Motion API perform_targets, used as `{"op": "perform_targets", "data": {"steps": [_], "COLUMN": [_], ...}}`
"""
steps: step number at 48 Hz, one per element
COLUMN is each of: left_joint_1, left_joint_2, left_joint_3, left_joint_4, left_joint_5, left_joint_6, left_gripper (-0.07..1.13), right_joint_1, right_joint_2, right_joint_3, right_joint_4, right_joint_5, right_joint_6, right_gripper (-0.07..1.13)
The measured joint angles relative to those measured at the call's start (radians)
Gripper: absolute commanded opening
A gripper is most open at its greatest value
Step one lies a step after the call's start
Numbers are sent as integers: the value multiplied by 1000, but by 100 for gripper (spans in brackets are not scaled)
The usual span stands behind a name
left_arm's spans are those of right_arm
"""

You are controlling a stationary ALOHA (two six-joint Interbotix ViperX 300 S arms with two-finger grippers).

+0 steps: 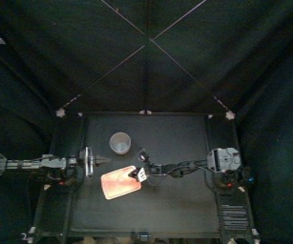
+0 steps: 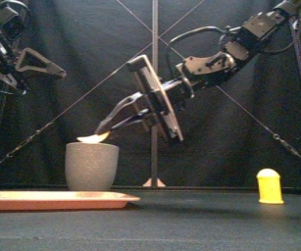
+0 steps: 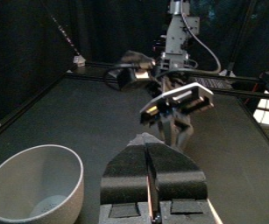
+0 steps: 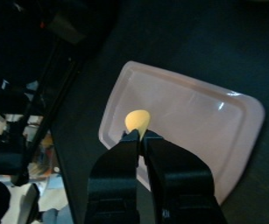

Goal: Pick the chip then place it on the pink plate
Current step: Drop chip on the pink plate and return to neutral

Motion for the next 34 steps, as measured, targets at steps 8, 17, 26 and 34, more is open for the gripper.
{"op": "perform_targets", "data": {"steps": [8,17,26,34], "left_joint_1": [0,0,2,0], "left_joint_2": [-2,-2,-2,-2], "left_joint_3": [0,0,2,2], "left_joint_4": [0,0,0,-2], "left_joint_5": [0,0,0,0], "left_joint_6": [0,0,-2,-2], "left_gripper": [6,6,6,6], "right_joint_1": [29,37,31,17], "right_joint_2": [101,129,129,71], "right_joint_3": [-98,-127,-114,-48], "right_joint_4": [-46,-63,-60,-77], "right_joint_5": [2,23,46,40], "right_joint_6": [0,0,-3,-14], "right_gripper": [60,96,101,100]}}
